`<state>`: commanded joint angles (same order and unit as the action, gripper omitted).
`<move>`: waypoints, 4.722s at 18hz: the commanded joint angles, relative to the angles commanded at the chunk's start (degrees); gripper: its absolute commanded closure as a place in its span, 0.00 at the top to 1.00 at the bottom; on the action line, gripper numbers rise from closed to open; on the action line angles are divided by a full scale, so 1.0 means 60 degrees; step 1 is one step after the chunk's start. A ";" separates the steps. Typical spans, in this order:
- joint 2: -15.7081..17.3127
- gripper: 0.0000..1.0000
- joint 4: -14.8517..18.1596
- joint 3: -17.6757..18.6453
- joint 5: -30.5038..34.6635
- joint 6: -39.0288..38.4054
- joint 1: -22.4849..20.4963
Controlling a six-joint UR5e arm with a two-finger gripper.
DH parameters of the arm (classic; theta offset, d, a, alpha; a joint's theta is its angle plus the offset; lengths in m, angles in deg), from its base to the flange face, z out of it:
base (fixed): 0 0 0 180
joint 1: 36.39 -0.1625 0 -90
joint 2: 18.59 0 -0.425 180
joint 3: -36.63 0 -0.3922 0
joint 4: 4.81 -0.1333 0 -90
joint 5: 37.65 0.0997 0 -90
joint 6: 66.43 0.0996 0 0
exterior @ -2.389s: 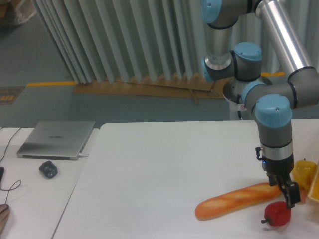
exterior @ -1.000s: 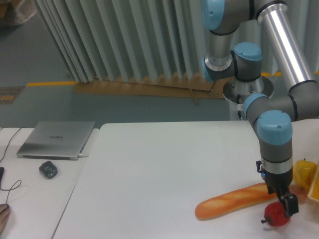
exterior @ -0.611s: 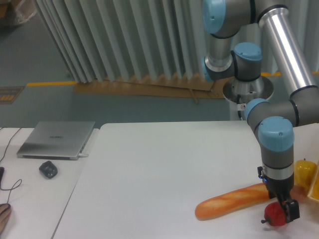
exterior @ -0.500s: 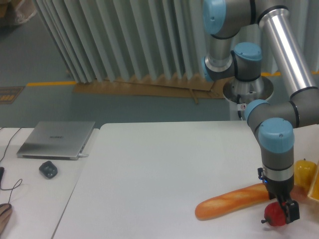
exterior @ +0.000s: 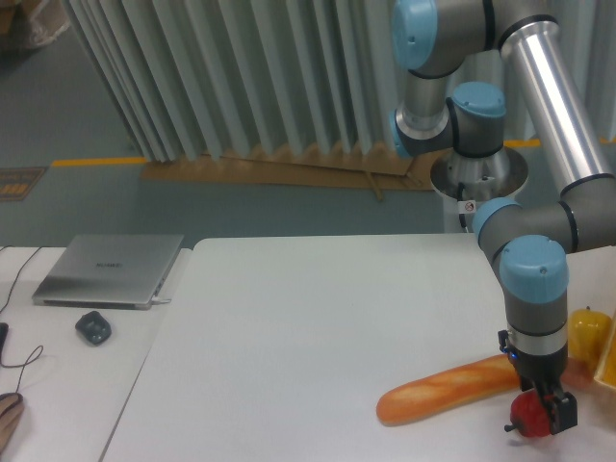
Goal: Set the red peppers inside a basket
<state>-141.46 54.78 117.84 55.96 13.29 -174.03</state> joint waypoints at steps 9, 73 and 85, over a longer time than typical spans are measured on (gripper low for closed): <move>0.0029 0.65 0.0015 0.0015 -0.0015 0.0015 -0.0015; 0.1378 0.48 0.1172 0.0820 -0.0527 0.6606 -0.3823; 0.1523 1.00 0.1113 0.0835 -0.0571 0.6475 -0.3692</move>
<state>-132.32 61.46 122.85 52.53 52.14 -196.18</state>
